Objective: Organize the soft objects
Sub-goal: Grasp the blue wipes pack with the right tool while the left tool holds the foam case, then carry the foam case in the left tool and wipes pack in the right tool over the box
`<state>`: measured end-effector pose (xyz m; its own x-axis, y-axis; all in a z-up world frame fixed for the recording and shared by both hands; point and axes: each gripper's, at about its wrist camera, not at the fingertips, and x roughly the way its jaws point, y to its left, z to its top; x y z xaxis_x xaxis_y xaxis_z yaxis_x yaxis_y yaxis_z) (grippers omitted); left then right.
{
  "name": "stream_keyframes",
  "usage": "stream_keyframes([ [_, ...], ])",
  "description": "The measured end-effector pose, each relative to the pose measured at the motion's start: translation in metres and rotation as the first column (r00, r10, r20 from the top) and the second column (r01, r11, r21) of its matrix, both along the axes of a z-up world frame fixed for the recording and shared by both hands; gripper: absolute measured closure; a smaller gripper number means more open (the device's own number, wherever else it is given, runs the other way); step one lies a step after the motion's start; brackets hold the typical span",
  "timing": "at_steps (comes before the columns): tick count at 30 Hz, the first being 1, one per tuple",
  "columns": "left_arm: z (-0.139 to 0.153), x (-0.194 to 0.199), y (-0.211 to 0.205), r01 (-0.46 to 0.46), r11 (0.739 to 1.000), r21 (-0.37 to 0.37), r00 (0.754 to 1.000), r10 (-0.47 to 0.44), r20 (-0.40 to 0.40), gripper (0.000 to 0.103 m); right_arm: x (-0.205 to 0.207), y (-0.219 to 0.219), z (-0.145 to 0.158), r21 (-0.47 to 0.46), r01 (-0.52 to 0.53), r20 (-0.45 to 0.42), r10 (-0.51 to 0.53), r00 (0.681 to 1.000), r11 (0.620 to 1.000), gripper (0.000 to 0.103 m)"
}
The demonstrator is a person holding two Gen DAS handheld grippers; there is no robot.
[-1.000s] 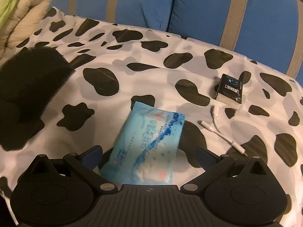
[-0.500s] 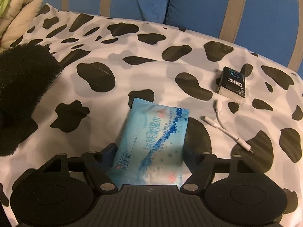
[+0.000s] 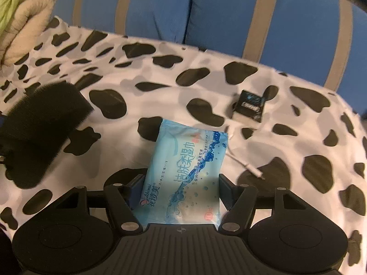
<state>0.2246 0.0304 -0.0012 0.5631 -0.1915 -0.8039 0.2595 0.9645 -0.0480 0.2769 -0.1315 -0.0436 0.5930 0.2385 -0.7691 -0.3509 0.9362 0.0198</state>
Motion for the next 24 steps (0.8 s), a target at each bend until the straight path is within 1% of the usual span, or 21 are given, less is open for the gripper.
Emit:
stream_keyframes([
  [6,0.0,-0.004,-0.016,0.025,1.0,-0.005,1.0,-0.025,0.006,0.057,-0.021,-0.029,0.018,0.014,0.023,0.013,-0.023,1.0,1.0,0.034],
  [11,0.001,-0.012,-0.029,0.049,0.999,-0.02,0.999,-0.049,0.02,0.057,-0.046,-0.051,0.033,0.02,0.026,0.032,-0.026,0.999,0.999,0.034],
  [18,0.002,-0.033,-0.038,0.06,0.997,-0.039,0.998,-0.059,0.025,0.057,-0.082,-0.08,0.042,0.049,0.031,0.009,-0.032,0.999,0.998,0.034],
  [24,0.002,-0.052,-0.047,0.081,0.995,-0.058,0.996,-0.079,0.029,0.057,-0.111,-0.093,0.052,0.069,0.035,0.012,-0.036,0.999,0.997,0.034],
])
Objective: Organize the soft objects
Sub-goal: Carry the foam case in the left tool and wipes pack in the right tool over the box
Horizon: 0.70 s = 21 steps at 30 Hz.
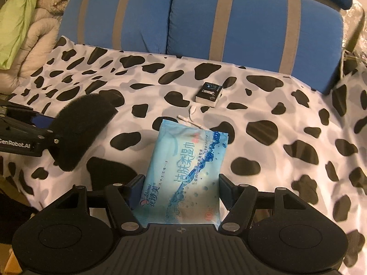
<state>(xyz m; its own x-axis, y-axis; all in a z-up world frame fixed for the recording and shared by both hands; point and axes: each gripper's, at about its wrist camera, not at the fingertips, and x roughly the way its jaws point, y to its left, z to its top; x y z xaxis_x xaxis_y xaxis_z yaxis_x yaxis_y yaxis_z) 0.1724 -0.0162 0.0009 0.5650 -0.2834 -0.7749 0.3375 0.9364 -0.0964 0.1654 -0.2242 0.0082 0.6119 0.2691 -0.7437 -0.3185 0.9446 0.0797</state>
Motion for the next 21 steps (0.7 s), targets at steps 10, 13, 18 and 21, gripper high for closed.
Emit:
stream_keyframes([
  [10,-0.002,-0.038,-0.002,0.002,1.0,-0.018,1.0,-0.002,-0.01,0.057,-0.044,-0.008,0.015,0.038,0.0,0.013,-0.001,1.0,0.999,0.034],
  [13,-0.001,-0.05,0.001,-0.009,1.0,-0.022,1.0,0.009,-0.02,0.057,-0.058,-0.007,0.017,0.037,-0.01,0.015,0.01,1.0,0.999,0.034],
  [18,-0.001,-0.074,0.001,0.011,1.0,-0.017,0.999,-0.011,-0.043,0.057,-0.085,-0.002,0.02,0.041,-0.041,0.015,0.04,0.999,0.998,0.034],
  [21,-0.001,-0.09,0.0,0.028,1.0,-0.002,0.998,-0.028,-0.061,0.057,-0.1,0.002,0.022,0.037,-0.069,0.012,0.068,0.998,0.997,0.034],
])
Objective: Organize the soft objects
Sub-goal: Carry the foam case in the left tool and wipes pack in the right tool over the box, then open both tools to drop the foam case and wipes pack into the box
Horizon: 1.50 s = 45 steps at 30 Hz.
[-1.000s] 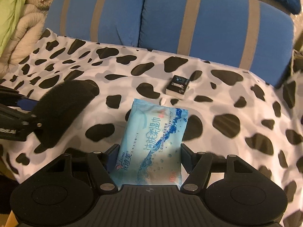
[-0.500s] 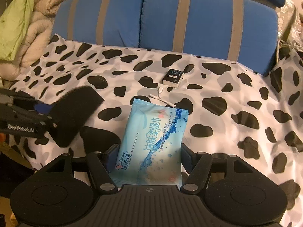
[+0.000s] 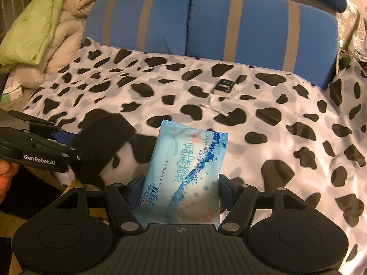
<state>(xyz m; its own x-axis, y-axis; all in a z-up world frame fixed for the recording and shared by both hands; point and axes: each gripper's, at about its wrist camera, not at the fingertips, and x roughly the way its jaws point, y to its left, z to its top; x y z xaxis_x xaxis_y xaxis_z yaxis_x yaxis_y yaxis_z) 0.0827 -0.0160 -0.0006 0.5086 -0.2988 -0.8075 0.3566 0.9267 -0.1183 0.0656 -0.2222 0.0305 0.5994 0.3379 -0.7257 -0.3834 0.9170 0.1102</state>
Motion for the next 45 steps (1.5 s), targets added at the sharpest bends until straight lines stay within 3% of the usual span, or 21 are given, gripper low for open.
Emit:
stream_keyframes([
  [6,-0.001,-0.022,0.001,0.02,1.0,-0.002,0.999,-0.02,-0.043,0.057,-0.021,0.01,0.001,-0.009,-0.059,-0.025,0.059,0.998,0.998,0.034],
  [15,-0.013,-0.046,0.007,0.04,0.998,0.04,0.988,-0.034,-0.153,0.057,-0.05,0.031,-0.012,-0.058,-0.155,-0.129,0.146,0.981,0.986,0.033],
  [30,-0.029,-0.048,0.005,0.066,0.994,0.092,0.964,-0.04,-0.263,0.053,-0.065,0.054,-0.037,-0.095,-0.282,-0.308,0.241,0.92,0.955,0.033],
  [32,-0.035,-0.045,0.004,0.072,0.992,0.1,0.953,-0.039,-0.302,0.047,-0.065,0.056,-0.039,-0.108,-0.288,-0.313,0.243,0.918,0.952,0.029],
  [34,-0.041,-0.043,0.003,0.068,0.989,0.132,0.944,-0.021,-0.329,0.028,-0.064,0.056,-0.039,-0.121,-0.281,-0.315,0.232,0.92,0.952,0.009],
  [35,-0.043,-0.043,0.003,0.064,0.988,0.143,0.943,-0.013,-0.334,0.025,-0.063,0.056,-0.039,-0.12,-0.279,-0.314,0.231,0.921,0.953,0.005],
  [37,-0.044,-0.042,0.005,0.058,0.987,0.148,0.942,-0.005,-0.336,0.023,-0.062,0.057,-0.039,-0.126,-0.278,-0.31,0.229,0.923,0.952,0.0],
  [45,-0.042,-0.042,0.003,0.06,0.987,0.151,0.944,-0.007,-0.329,0.023,-0.062,0.062,-0.044,-0.166,-0.293,-0.322,0.229,0.919,0.942,0.0],
])
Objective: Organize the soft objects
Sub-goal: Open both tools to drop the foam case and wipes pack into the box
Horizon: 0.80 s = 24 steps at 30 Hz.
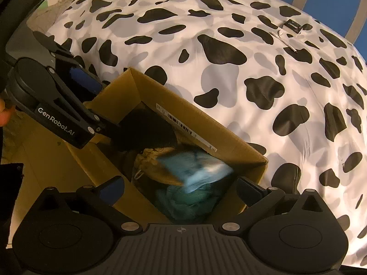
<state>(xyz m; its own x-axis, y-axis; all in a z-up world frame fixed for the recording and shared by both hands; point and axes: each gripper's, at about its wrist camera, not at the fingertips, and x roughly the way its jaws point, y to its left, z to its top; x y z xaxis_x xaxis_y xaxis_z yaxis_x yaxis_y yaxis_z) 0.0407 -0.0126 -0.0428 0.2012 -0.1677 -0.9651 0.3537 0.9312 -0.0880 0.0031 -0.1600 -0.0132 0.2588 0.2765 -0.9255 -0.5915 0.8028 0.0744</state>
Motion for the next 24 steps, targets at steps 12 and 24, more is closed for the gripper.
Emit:
stream_keyframes([
  [12,0.002,0.0,-0.002,-0.002,1.0,0.0,1.0,0.002,0.008,0.023,0.002,-0.002,-0.001,-0.015,0.022,-0.001,-0.022,1.0,1.0,0.0],
  [24,0.012,0.003,0.003,-0.034,0.999,-0.019,0.997,0.035,0.07,0.023,0.01,-0.012,0.003,-0.015,0.116,0.037,-0.115,0.993,0.993,0.0],
])
